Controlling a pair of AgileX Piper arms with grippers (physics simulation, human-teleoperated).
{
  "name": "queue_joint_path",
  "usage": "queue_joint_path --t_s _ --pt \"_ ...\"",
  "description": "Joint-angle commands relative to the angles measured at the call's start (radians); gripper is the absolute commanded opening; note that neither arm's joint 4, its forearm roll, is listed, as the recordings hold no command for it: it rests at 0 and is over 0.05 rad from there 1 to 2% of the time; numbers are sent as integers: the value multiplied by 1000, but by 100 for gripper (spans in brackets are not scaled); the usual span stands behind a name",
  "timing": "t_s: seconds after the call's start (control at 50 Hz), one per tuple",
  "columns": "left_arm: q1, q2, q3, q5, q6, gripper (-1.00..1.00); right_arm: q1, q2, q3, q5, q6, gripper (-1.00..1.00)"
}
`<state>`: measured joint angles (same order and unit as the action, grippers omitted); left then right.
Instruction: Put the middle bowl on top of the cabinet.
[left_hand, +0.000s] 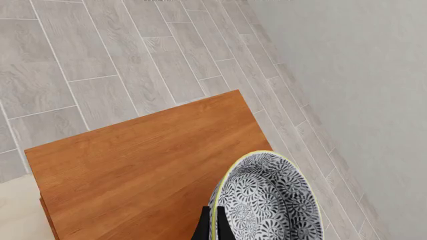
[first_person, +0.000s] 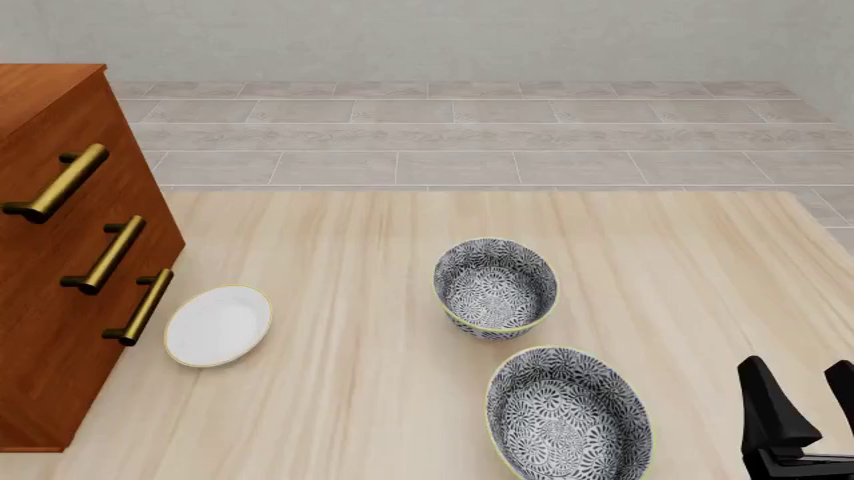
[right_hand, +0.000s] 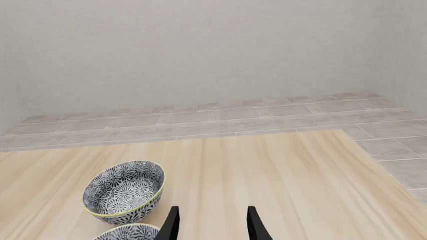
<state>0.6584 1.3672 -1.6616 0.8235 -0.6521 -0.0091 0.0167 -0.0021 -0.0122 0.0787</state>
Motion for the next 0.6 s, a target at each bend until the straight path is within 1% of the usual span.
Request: queue_joint_path --t_s 0.02,0.6 --pt "28 5 9 -23 -3 -100 -1 -2 -1 2 0 100" --pt "37 3 79 -69 -10 -100 -3 -4 -1 4 0 100"
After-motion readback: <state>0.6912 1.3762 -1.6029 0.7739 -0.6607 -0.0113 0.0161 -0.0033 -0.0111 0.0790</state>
